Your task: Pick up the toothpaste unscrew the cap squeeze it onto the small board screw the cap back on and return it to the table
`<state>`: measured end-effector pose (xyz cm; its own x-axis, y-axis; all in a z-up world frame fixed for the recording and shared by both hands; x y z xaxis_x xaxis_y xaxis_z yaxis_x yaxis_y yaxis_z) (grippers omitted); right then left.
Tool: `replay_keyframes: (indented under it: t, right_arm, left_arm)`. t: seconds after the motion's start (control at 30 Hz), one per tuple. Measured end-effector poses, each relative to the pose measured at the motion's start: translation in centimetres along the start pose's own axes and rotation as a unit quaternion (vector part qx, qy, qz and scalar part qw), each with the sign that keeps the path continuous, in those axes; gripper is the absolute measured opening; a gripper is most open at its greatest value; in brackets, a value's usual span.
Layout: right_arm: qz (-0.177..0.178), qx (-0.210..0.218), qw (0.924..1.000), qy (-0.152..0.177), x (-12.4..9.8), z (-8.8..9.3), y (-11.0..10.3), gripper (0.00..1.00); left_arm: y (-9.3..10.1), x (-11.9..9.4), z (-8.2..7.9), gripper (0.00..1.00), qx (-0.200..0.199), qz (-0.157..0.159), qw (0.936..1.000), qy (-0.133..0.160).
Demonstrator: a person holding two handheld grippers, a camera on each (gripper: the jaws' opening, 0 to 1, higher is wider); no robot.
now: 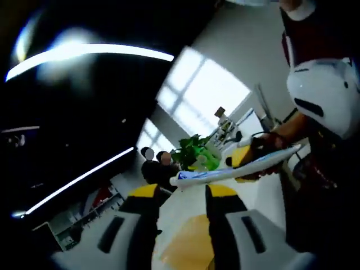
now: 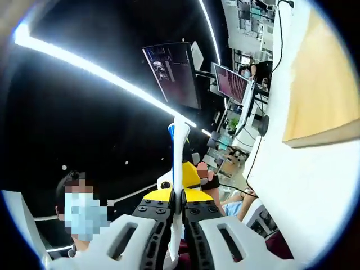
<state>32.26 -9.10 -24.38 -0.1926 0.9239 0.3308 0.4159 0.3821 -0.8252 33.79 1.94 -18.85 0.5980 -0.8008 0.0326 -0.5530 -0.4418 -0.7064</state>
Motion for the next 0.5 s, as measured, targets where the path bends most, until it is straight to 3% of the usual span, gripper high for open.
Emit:
replay_keyframes:
  t: [0.1,0.17,0.3,0.5]
  right_arm:
    - [-0.011,0.016,0.9998,-0.004,0.1,0.1,-0.3,0.03]
    - [-0.023,0.045,0.9986,-0.012,0.2,0.3,-0.3,0.03]
    - [-0.012,0.072,0.9972,-0.016,0.3,0.1,0.6,0.03]
    - [-0.005,0.107,0.9933,-0.042,0.9,0.4,1.0,0.03]
  left_arm:
    - [0.2,0.2,0.1,0.32,0.013,0.005,0.9999,-0.008]
    - [0.4,0.3,0.4,0.32,0.058,0.0,0.9979,-0.026]
    - [1.3,0.7,0.2,0.3,0.122,0.007,0.992,-0.034]
    - [2.0,1.2,0.7,0.28,0.145,0.008,0.9879,-0.054]
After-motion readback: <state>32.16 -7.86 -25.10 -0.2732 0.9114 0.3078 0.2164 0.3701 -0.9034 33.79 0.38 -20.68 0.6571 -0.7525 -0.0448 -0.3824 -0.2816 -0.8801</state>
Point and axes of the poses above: the point that each gripper's makers call its tool centre point, and the gripper's own axes: x roughly forward along the fingers, y roughly to its right, z roughly out of its underside, the point moved 5 cm from there along -x, roughly backward along the fingers, and after that the axes turned 11 degrees about -y, right-handed, at the moved point
